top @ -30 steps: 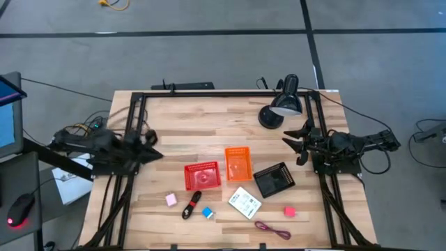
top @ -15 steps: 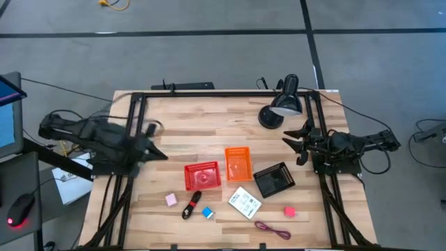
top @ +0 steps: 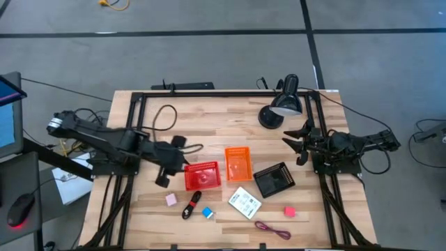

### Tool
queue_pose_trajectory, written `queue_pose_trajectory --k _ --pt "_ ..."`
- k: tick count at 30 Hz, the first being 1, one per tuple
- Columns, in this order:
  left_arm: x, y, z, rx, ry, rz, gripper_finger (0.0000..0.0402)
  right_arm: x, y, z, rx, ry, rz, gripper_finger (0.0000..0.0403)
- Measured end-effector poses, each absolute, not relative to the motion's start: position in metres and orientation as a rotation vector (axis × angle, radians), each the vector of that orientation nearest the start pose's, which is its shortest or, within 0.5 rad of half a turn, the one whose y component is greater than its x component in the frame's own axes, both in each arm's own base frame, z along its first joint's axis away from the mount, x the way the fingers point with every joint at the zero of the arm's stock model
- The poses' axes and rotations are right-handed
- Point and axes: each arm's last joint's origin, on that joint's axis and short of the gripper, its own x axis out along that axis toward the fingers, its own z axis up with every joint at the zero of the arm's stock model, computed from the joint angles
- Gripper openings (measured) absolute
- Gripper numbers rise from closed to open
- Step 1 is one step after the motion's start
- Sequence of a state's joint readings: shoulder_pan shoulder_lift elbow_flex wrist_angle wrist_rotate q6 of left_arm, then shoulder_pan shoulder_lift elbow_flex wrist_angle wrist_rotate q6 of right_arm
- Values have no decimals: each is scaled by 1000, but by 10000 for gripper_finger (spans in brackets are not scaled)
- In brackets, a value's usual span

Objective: Pick and place items into bin
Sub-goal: Put the white charger adapter into the red bin

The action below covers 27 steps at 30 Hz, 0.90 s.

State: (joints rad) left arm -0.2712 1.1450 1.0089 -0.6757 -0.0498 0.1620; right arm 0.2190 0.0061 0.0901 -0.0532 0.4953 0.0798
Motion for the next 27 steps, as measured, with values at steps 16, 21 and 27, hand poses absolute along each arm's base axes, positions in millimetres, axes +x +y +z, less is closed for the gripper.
queue_pose_trajectory --k 16,21,27 --pt "208 -98 274 151 1122 -551 146 89 6 188 90 -40 -275 133" --pt "198 -114 258 179 1150 -535 134 89 6 188 90 -40 -275 134" --pt "188 -115 232 177 1221 -459 131 89 6 188 90 -40 -275 133"
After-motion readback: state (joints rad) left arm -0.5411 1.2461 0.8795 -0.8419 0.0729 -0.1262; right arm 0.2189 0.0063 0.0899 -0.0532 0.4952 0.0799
